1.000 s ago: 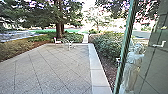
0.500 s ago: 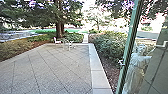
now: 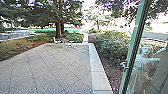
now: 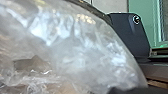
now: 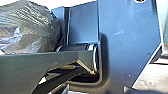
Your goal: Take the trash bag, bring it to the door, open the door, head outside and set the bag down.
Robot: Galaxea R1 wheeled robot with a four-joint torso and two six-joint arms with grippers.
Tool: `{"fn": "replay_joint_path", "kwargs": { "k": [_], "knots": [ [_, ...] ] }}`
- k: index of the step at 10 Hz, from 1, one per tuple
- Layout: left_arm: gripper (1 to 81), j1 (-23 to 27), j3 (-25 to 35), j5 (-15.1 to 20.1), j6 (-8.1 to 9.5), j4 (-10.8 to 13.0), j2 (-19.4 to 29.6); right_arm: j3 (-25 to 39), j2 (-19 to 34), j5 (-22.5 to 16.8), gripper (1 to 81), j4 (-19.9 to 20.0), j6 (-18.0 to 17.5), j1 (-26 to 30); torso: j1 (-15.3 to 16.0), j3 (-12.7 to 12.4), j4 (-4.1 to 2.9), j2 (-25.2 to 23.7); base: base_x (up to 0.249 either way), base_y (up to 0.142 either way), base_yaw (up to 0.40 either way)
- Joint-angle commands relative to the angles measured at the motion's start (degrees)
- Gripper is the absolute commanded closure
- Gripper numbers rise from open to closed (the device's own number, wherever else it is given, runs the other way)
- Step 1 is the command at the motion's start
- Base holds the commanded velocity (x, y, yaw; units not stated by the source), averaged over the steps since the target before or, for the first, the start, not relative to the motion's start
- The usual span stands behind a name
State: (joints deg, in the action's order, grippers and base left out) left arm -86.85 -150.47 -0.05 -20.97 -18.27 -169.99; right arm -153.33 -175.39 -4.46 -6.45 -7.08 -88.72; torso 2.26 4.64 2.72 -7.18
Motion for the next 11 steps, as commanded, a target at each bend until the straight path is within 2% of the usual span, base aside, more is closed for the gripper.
{"fn": "replay_joint_path", "kwargs": {
  "k": [1, 11],
  "knots": [
    [81.1, 2.9, 0.3, 3.3, -0.30, 0.3, 0.2, 1.2, -1.2, -3.4, 1.0, -0.5, 0.5, 2.7, 0.0, 0.0, 0.00, 0.0, 0.144, 0.000, 0.000],
    [81.1, 2.9, 0.3, 3.3, -0.30, 0.3, 0.3, 1.2, -1.2, -3.4, 1.0, -0.6, 0.6, 2.7, 0.0, 0.0, 0.00, 0.0, 0.143, 0.000, 0.000]
  ]
}}
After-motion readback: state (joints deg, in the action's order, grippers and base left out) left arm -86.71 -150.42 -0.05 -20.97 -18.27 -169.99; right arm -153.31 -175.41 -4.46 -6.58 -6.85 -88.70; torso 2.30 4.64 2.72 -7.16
